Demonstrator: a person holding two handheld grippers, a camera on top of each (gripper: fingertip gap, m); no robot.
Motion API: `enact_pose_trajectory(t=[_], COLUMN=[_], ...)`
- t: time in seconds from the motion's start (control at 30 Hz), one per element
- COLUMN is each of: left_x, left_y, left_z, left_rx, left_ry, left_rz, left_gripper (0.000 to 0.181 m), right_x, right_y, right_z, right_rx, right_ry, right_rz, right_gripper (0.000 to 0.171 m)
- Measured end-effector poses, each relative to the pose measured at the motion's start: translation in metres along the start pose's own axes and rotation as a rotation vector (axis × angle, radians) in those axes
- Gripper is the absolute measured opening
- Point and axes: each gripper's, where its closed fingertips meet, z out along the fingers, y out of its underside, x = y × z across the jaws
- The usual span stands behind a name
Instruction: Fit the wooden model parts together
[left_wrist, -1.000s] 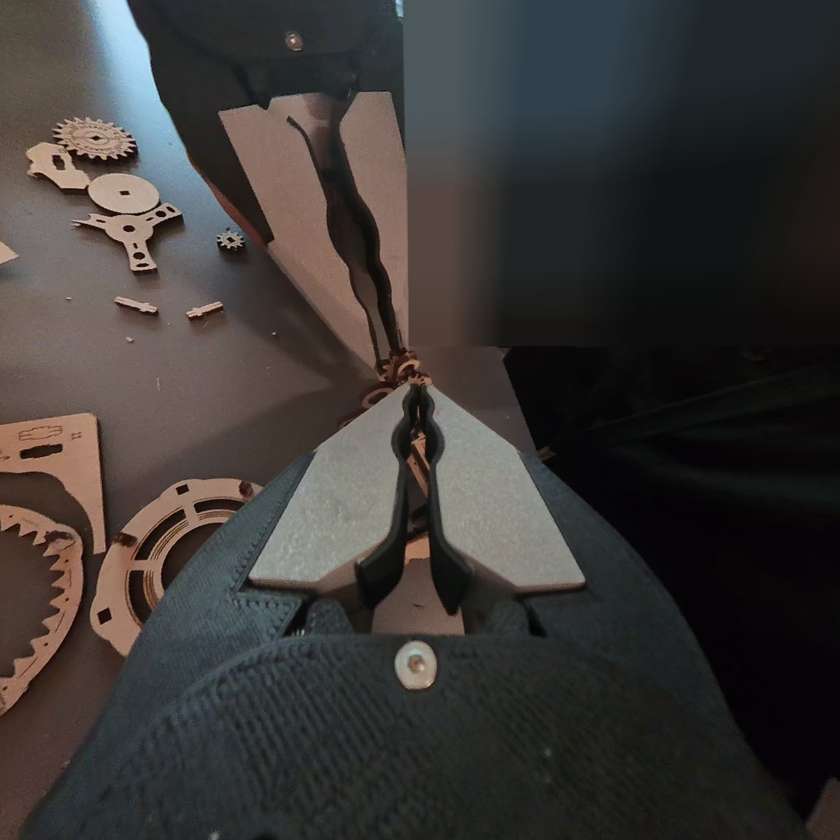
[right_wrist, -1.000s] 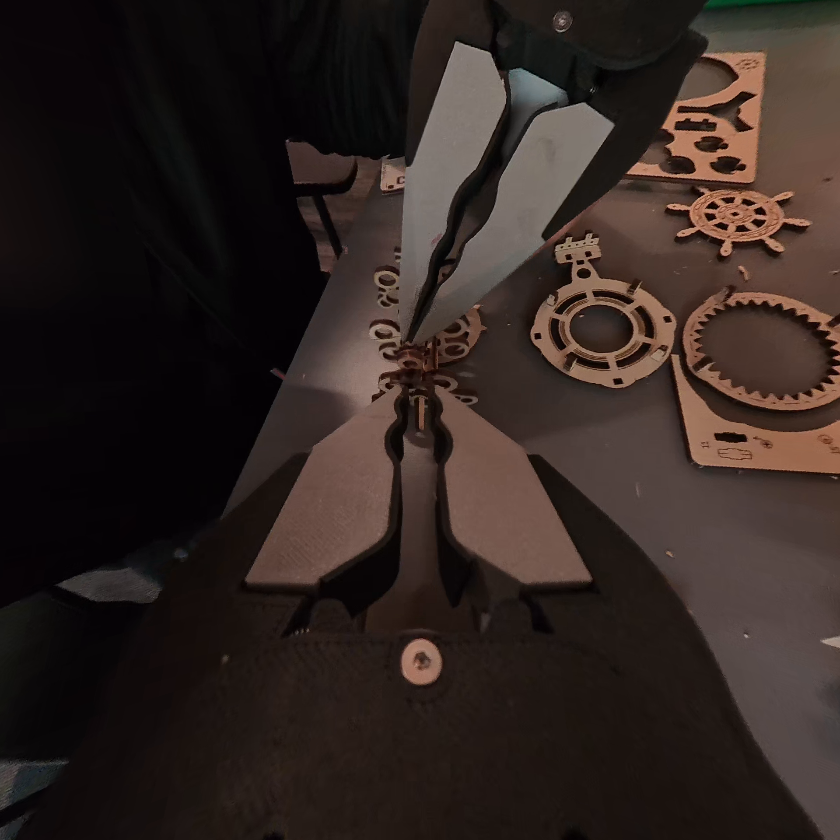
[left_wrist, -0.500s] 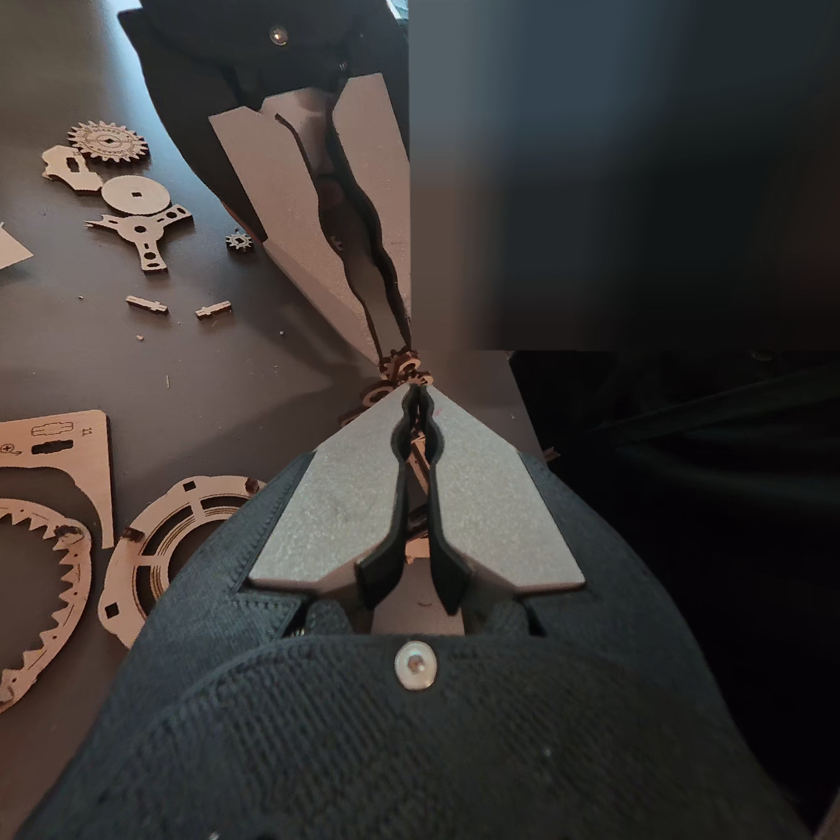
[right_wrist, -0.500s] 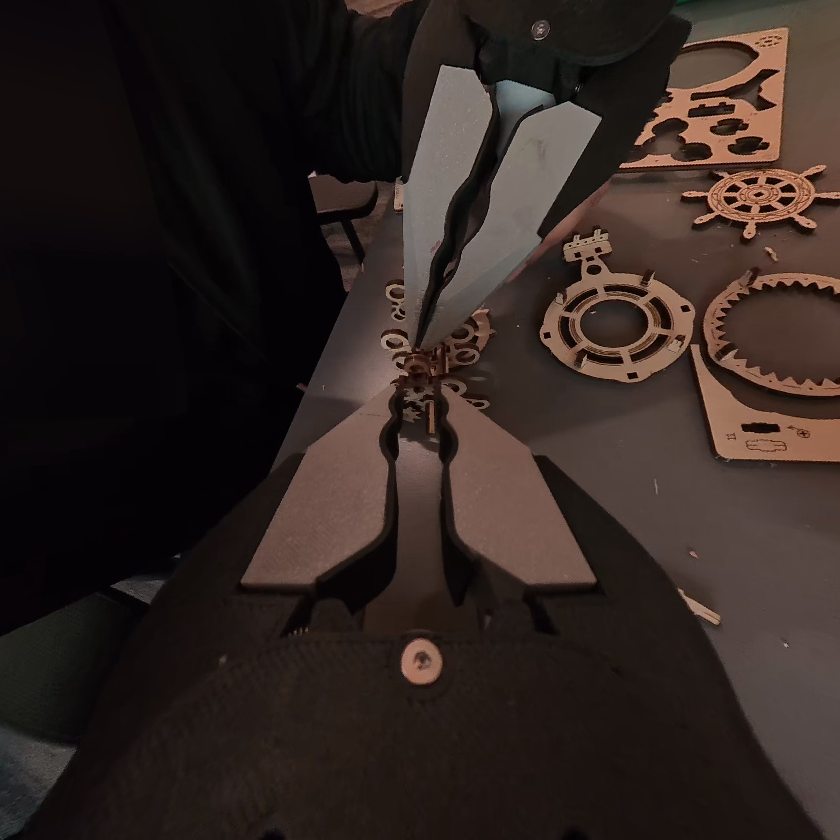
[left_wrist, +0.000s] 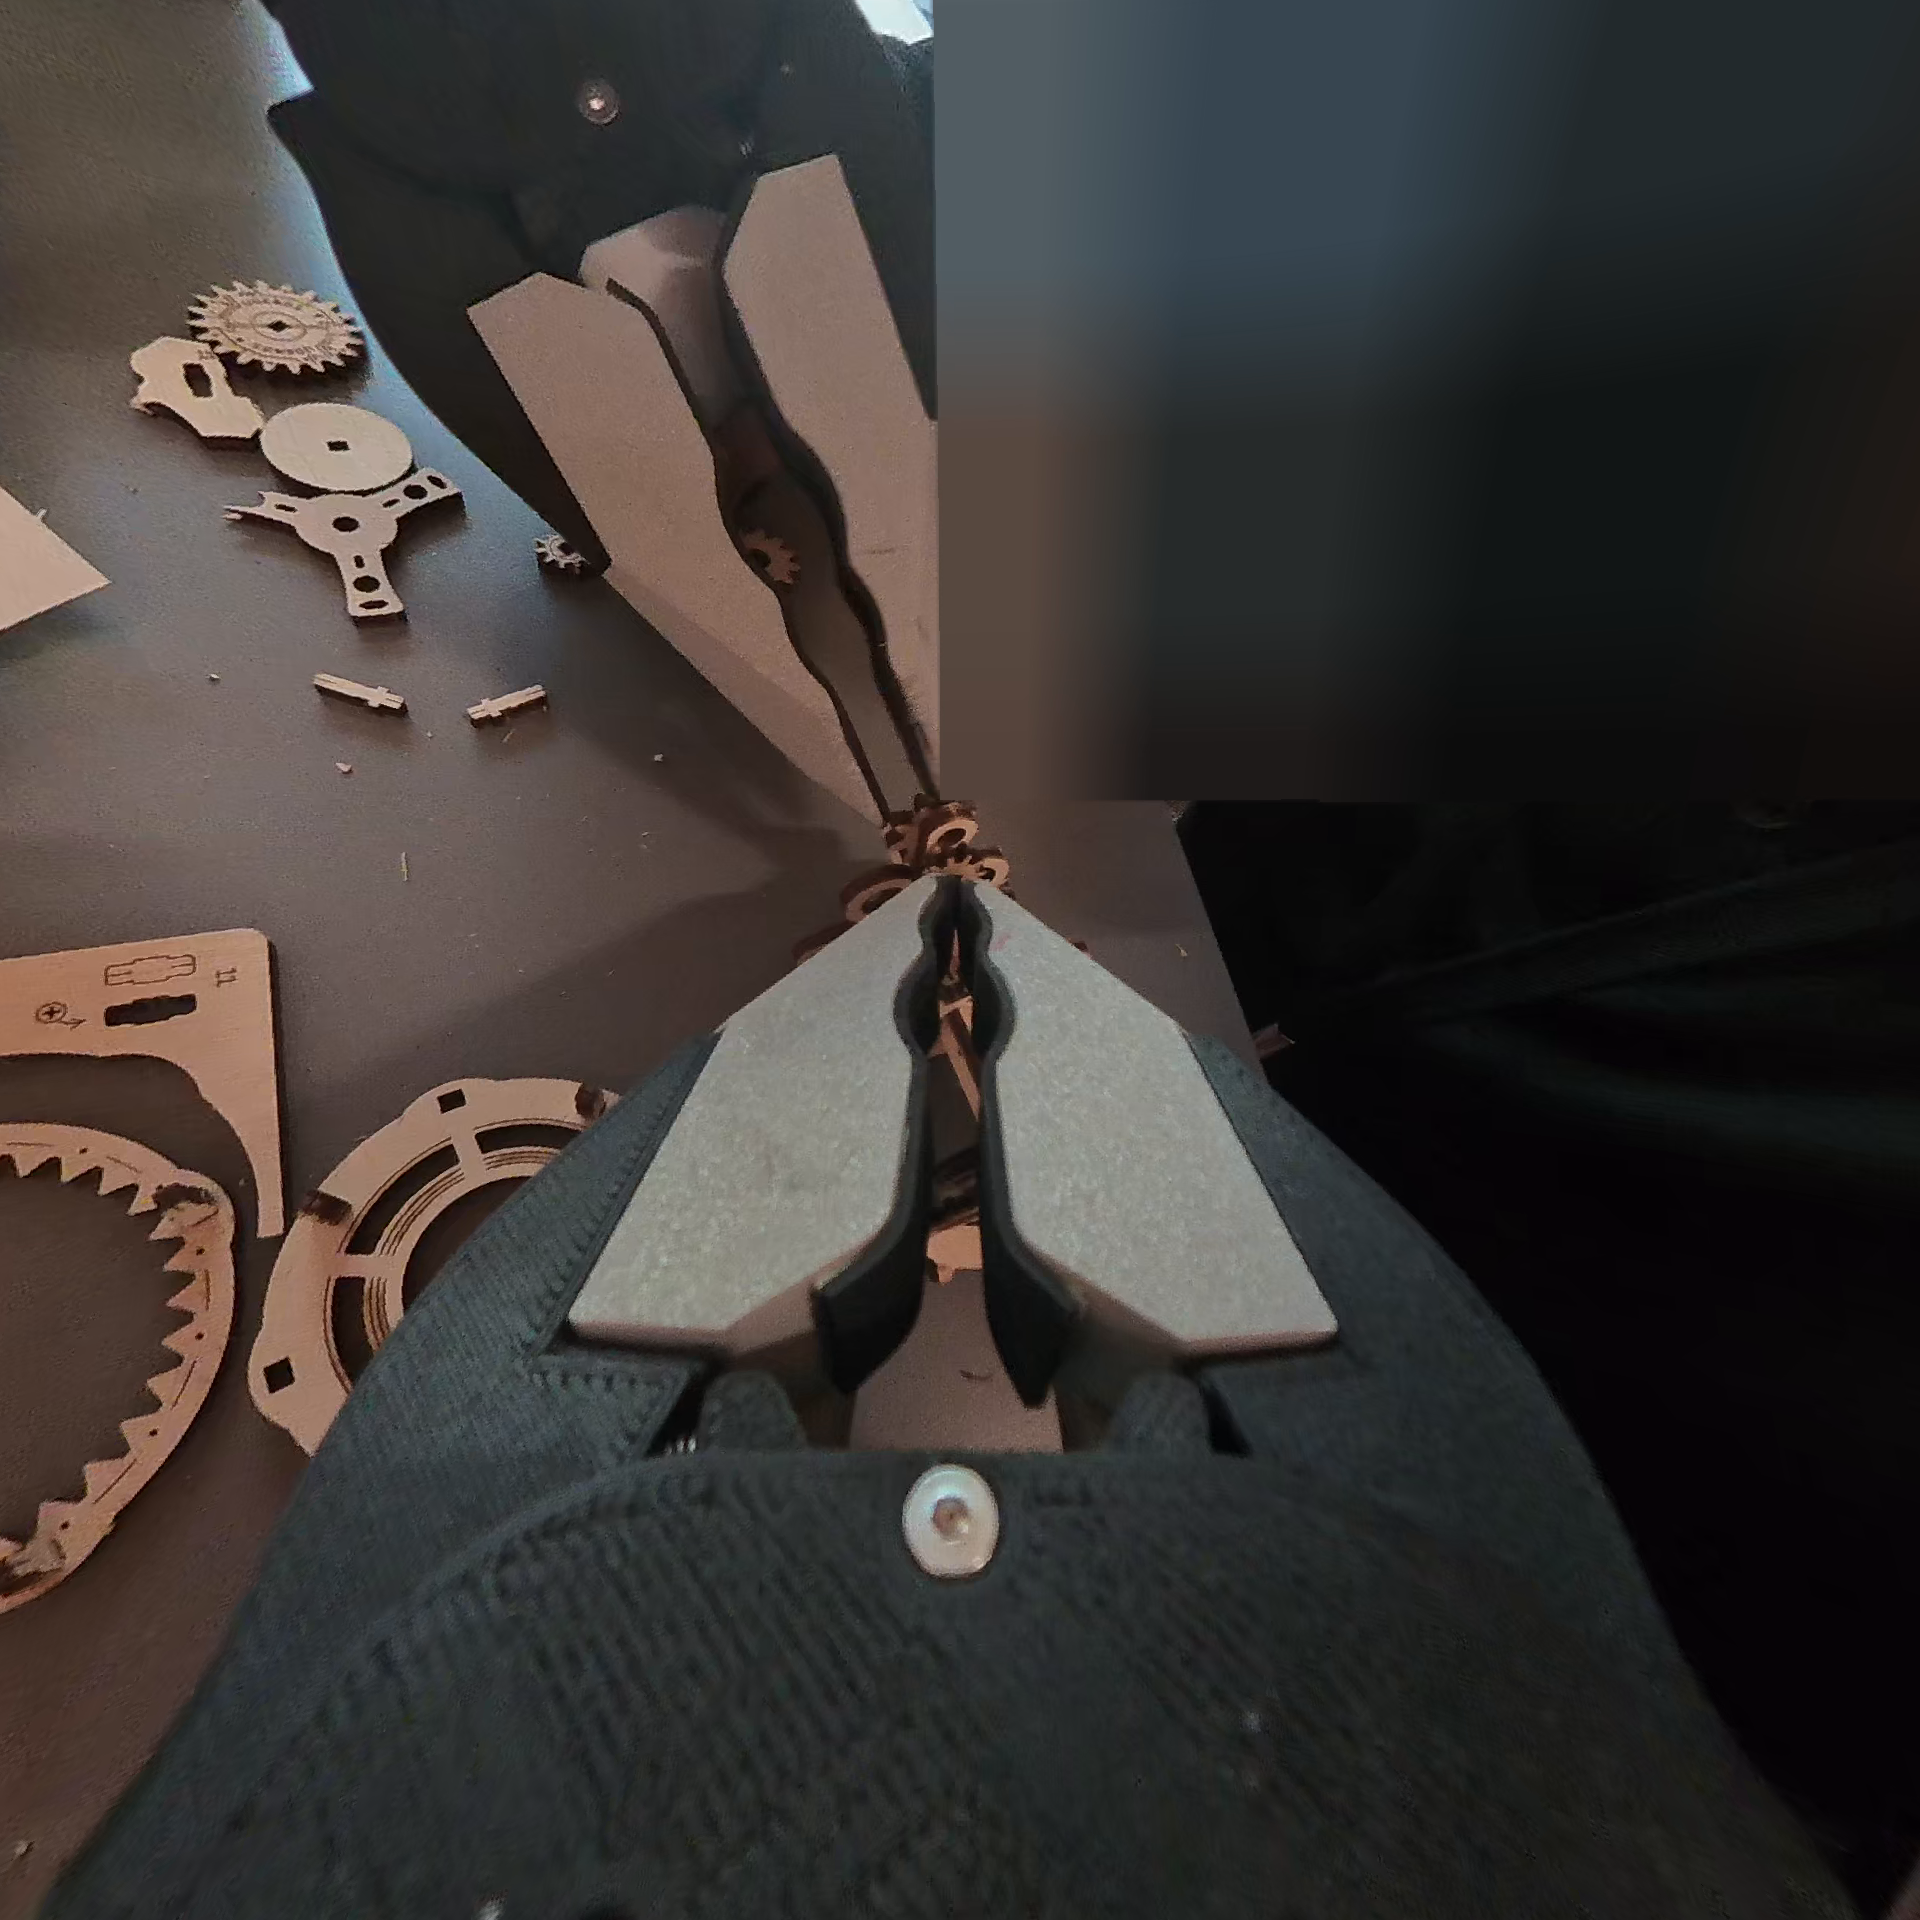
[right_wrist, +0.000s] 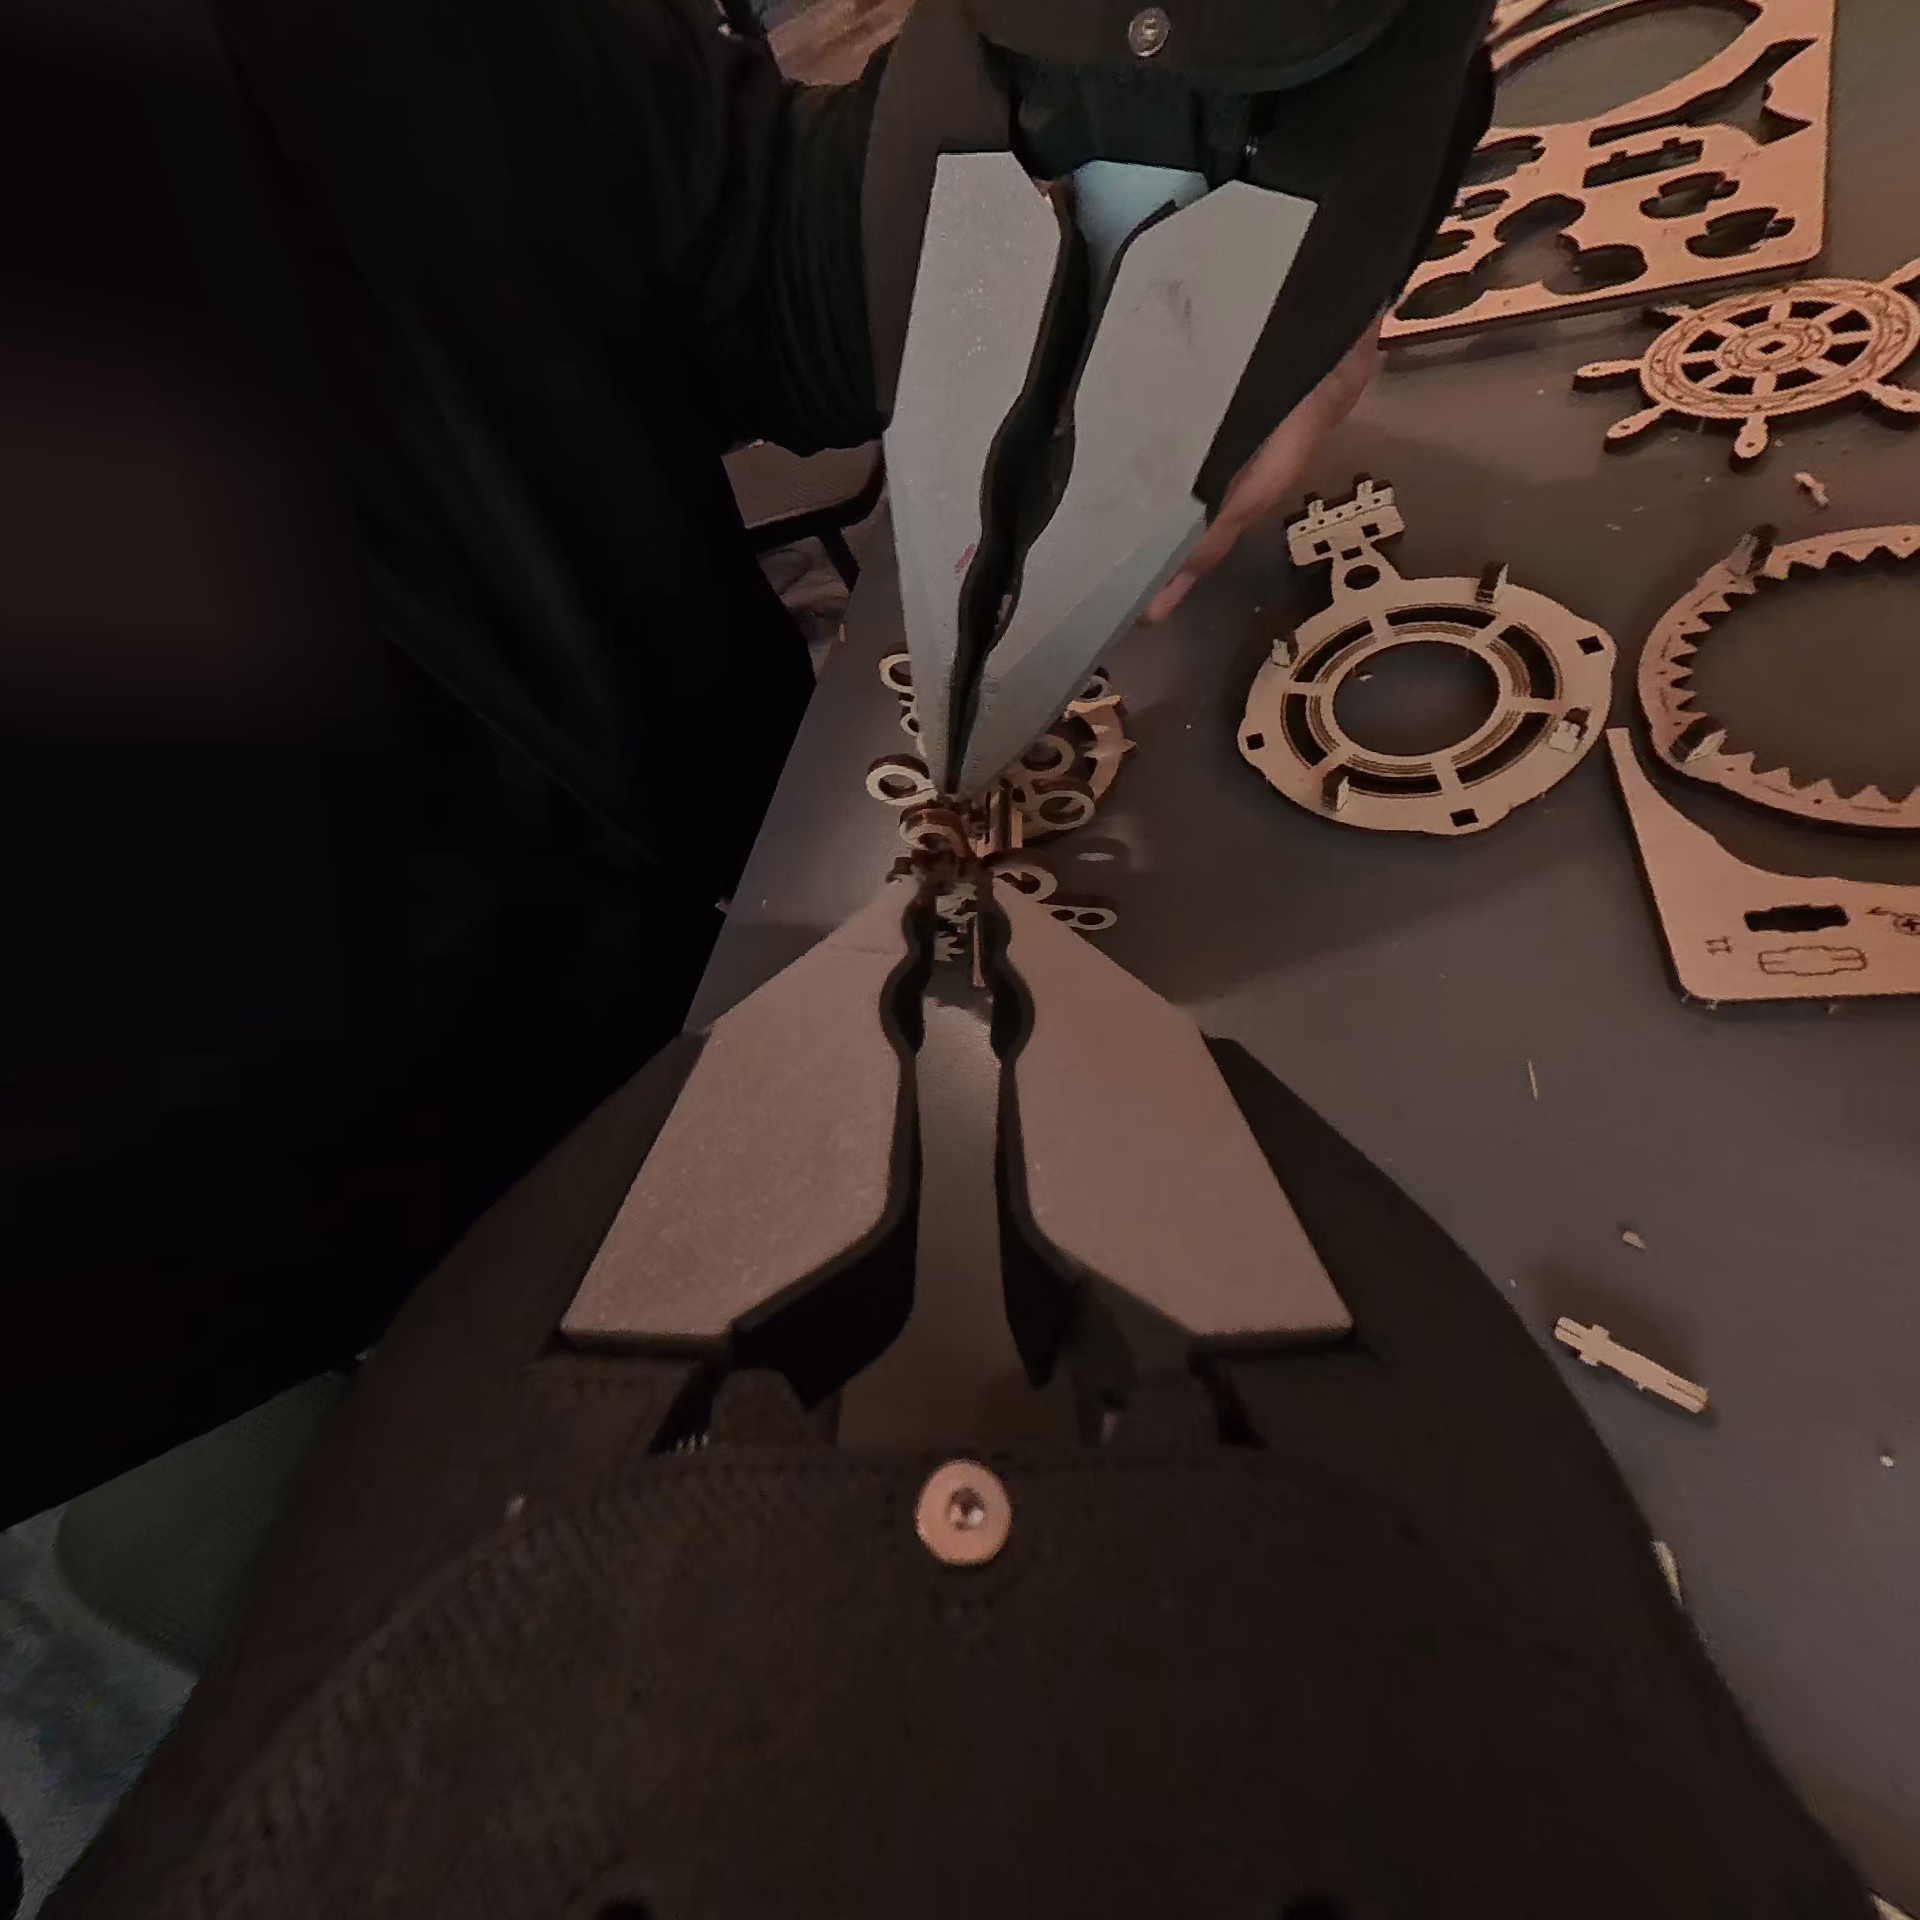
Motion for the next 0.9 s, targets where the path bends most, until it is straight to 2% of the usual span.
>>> enact_pose_trajectory(t=[0.33, 0.47, 0.57, 0.73, 0.9], left_x=[0.0, -0.015, 0.002, -0.017, -0.015], left_y=[0.0, 0.004, 0.009, 0.001, -0.004], left_z=[0.001, 0.002, 0.015, -0.004, -0.006], left_rx=[0.0, -0.037, -0.065, -0.017, 0.015], left_ry=[0.0, -0.11, -0.002, -0.098, -0.082], left_rz=[0.004, 0.033, 0.027, 0.007, 0.005], left_gripper=[0.0, 0.0, 0.0, 0.0, 0.0], right_x=[-0.001, -0.008, -0.009, 0.006, 0.018], right_y=[-0.002, -0.009, 0.005, -0.01, -0.012], right_z=[-0.001, 0.005, 0.018, -0.011, -0.021], right_rx=[0.012, 0.049, -0.092, 0.054, 0.052], right_ry=[-0.022, -0.064, -0.025, 0.019, 0.149], right_rz=[0.033, 0.035, -0.041, 0.026, 0.005], right_gripper=[0.0, 0.0, 0.0, 0.0, 0.024])
